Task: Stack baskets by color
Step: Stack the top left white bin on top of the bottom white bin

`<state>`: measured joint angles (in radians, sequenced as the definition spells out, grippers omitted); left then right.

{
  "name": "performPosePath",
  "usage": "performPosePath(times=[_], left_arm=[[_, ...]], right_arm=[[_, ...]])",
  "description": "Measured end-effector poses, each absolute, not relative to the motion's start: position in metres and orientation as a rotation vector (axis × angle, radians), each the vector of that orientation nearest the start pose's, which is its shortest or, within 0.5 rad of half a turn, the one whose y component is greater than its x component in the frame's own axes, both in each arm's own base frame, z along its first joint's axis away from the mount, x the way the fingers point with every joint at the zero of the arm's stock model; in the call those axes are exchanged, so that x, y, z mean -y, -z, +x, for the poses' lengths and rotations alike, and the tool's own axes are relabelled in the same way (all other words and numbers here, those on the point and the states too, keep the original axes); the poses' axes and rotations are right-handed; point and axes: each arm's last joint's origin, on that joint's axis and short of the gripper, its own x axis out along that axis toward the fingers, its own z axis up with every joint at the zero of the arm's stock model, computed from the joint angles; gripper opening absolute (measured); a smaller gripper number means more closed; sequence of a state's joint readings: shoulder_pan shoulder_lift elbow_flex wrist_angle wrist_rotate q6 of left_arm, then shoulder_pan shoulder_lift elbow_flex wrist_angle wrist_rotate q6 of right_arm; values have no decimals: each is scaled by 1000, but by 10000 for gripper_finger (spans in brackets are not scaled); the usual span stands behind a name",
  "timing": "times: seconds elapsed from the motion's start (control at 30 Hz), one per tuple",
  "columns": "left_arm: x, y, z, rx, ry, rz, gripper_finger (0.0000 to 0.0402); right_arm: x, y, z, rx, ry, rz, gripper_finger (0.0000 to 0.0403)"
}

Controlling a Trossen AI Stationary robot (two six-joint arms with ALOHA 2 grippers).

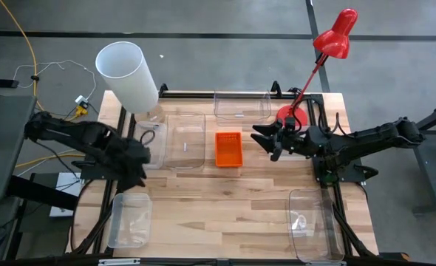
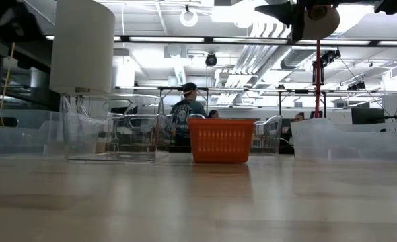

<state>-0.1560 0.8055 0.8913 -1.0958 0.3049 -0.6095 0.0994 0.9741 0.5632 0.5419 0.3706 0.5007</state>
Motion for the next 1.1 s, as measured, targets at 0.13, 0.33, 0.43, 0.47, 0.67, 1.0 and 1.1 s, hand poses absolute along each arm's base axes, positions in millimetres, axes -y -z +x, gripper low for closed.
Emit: performPosePath(times=[0.13,0.33,0.43,0.47,0.67,1.0,1.1], left_arm=[[46,-288,127,-1184,127,-520,168],[75,-273,132,-1271,119,-238,168],[85,-265,135,-1304,75,-130,168],[88,-262,136,-1312,60,-111,168],[99,-252,140,-1377,63,-72,168],[99,-235,137,-1445,49,-55,168],[98,-228,134,-1467,46,-36,168]], right_arm=[[-11,-290,214,182,236,525,232],[-11,-289,214,170,240,522,232],[-11,-289,214,168,240,522,232],[-11,-289,214,168,240,522,232],[-11,-289,214,166,241,521,232],[-11,-288,214,161,242,518,232],[-11,-288,214,161,242,518,232]])
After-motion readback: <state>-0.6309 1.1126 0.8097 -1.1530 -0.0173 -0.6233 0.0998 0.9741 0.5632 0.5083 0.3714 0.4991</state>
